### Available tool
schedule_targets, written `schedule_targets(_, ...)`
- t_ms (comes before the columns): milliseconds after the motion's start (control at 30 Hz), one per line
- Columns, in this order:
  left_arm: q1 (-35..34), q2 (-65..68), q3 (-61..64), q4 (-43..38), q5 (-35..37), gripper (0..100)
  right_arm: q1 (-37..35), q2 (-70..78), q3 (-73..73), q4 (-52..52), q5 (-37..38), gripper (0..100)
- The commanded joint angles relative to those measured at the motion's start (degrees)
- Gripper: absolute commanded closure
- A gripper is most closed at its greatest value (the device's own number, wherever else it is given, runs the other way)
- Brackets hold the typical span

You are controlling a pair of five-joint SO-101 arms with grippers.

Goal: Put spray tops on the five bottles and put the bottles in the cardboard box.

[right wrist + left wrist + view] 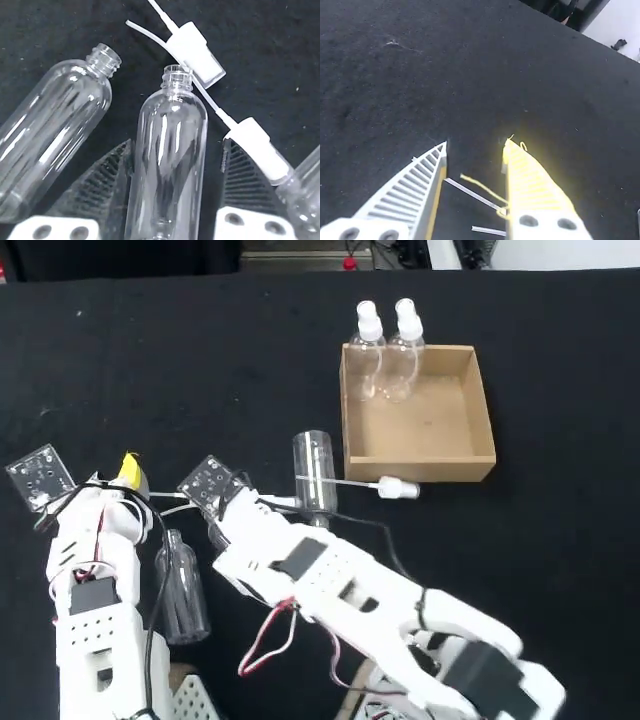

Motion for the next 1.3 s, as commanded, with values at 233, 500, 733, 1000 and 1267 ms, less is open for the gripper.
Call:
schedule_targets(233,-0.31,-0.70,-3.30,-1.32,0.70,82,4.13,5.67,-7.34,0.79,0.88,95.4)
schedule_targets(500,-0.22,-0.62,-2.33,-1.32,0.70,82,16.53,-7.60,-15.34,29.54,2.90,98.7)
schedule_targets(733,2.07,-0.62,-2.24,-1.41,0.18,82,49.14,-12.09,-21.23,53.10,25.85,98.3)
schedule_targets(1000,2.15,-0.62,-2.15,-1.41,0.18,82,83.60,-12.00,-19.74,44.75,45.89,98.2)
schedule_targets(1267,2.15,-0.62,-1.89,-1.41,0.18,82,93.01,-12.00,-15.43,33.41,49.23,98.2)
